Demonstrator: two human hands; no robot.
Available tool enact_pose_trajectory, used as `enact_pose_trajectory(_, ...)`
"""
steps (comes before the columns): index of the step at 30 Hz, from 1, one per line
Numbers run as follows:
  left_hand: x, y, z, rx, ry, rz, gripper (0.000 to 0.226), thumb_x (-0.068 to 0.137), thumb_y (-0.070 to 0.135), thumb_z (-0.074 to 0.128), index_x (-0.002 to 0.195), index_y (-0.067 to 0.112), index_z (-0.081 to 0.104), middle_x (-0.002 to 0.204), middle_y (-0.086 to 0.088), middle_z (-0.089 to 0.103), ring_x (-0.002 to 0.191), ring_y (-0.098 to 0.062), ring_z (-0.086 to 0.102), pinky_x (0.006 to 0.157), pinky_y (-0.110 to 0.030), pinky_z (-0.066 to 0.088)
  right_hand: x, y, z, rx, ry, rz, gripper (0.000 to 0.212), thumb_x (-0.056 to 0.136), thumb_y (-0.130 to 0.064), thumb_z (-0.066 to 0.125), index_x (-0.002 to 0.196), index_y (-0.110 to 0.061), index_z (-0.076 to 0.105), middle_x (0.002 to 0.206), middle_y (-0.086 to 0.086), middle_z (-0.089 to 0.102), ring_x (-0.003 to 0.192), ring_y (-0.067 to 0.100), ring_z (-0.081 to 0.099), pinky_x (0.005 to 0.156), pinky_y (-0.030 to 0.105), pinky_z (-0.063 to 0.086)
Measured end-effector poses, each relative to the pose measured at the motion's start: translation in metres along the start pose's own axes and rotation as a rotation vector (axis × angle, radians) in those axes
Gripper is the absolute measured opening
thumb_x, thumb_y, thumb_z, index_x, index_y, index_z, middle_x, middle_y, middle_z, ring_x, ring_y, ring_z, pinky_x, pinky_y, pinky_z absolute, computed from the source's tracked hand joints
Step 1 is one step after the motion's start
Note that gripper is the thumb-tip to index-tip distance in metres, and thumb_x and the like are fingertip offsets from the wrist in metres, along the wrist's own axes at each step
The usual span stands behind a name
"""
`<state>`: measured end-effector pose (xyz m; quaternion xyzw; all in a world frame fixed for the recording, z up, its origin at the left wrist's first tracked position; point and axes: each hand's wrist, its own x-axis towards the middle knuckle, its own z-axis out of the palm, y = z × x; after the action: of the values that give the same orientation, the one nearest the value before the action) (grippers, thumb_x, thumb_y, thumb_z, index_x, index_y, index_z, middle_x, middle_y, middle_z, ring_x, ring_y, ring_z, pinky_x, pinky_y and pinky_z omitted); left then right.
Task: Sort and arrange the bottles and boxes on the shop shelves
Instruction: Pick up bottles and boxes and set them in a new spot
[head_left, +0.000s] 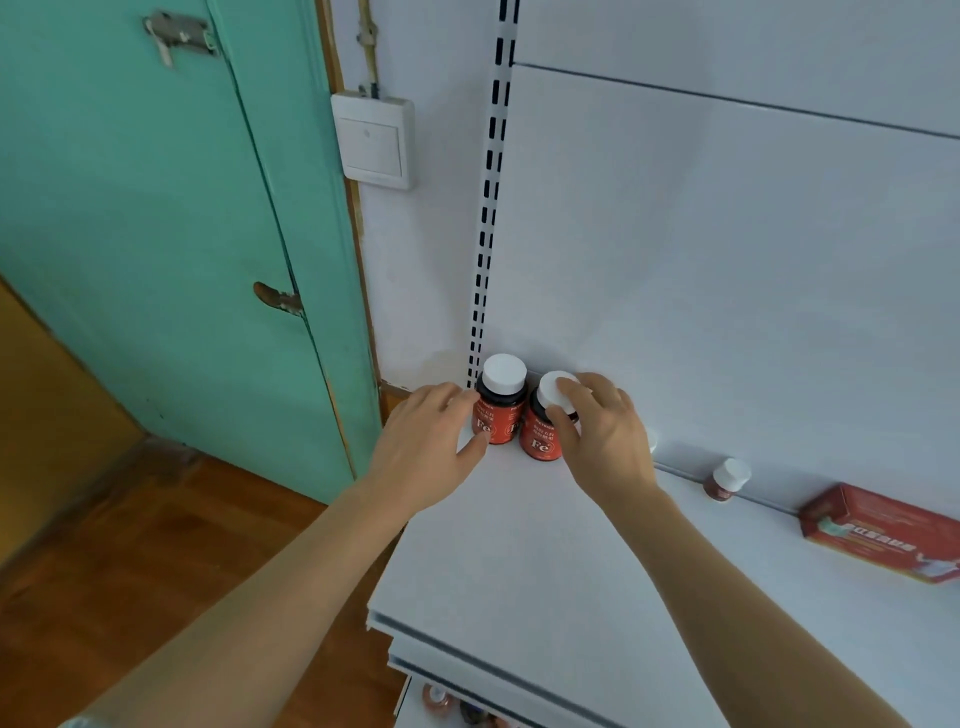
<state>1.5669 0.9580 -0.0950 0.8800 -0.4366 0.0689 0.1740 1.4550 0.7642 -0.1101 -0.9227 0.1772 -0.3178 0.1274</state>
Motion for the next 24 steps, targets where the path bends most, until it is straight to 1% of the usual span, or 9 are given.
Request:
enact_pose_trajectory(7,0.006,-0.018,0.000,-0.057,-0.021,0.101,0.051,0.095,0.047,0.049,0.138,0.020,0.047,0.134,0.003,0.054,0.124,-0.018,0.049,0.101,-0.033,0.043,-0.002,-0.015,0.002,-0.055,0.035,0.094,0.026,0.086,-0.007,0.068,0.112,-0.009,0.067,0.118,0.015,0.062,0.092,0.040,0.060,0.074,0.044,0.054)
enact_pose_trajectory(12,0.004,-0.028,0.000,-0.076,-0.027,0.151,0.050,0.095,0.047,0.050,0.137,0.020,0.047,0.136,0.002,0.053,0.126,-0.018,0.048,0.101,-0.033,0.042,-0.003,-0.021,0.002,-0.071,0.023,0.117,0.027,0.089,-0.008,0.066,0.116,-0.010,0.065,0.122,0.014,0.059,0.096,0.039,0.060,0.076,0.044,0.054)
enact_pose_trajectory(16,0.006,-0.031,-0.002,-0.085,-0.019,0.176,0.049,0.095,0.047,0.050,0.136,0.020,0.047,0.134,0.002,0.054,0.124,-0.018,0.048,0.100,-0.033,0.044,-0.002,-0.026,0.000,-0.090,-0.014,0.135,0.025,0.092,-0.012,0.063,0.117,-0.011,0.064,0.124,0.013,0.058,0.099,0.037,0.060,0.075,0.043,0.053)
enact_pose_trajectory(19,0.007,-0.029,-0.005,-0.091,-0.020,0.193,0.049,0.095,0.046,0.050,0.136,0.019,0.047,0.134,0.001,0.054,0.124,-0.019,0.048,0.100,-0.035,0.045,-0.002,-0.028,-0.005,-0.103,-0.054,0.153,0.027,0.093,-0.016,0.062,0.120,-0.013,0.063,0.129,0.009,0.057,0.104,0.035,0.058,0.077,0.041,0.052)
enact_pose_trajectory(21,0.008,-0.027,-0.006,-0.105,-0.017,0.198,0.048,0.095,0.044,0.051,0.135,0.018,0.047,0.134,0.000,0.054,0.124,-0.020,0.048,0.100,-0.036,0.045,-0.002,-0.028,-0.009,-0.117,-0.101,0.161,0.030,0.094,-0.018,0.060,0.124,-0.015,0.061,0.133,0.007,0.055,0.109,0.035,0.056,0.080,0.043,0.052)
enact_pose_trajectory(24,0.010,-0.023,-0.010,-0.129,0.022,0.213,0.044,0.094,0.041,0.053,0.130,0.017,0.051,0.129,-0.001,0.056,0.120,-0.021,0.050,0.098,-0.038,0.047,-0.005,-0.031,-0.016,-0.157,-0.158,0.165,0.041,0.094,-0.020,0.058,0.135,-0.018,0.053,0.143,0.007,0.048,0.119,0.036,0.051,0.086,0.047,0.052)
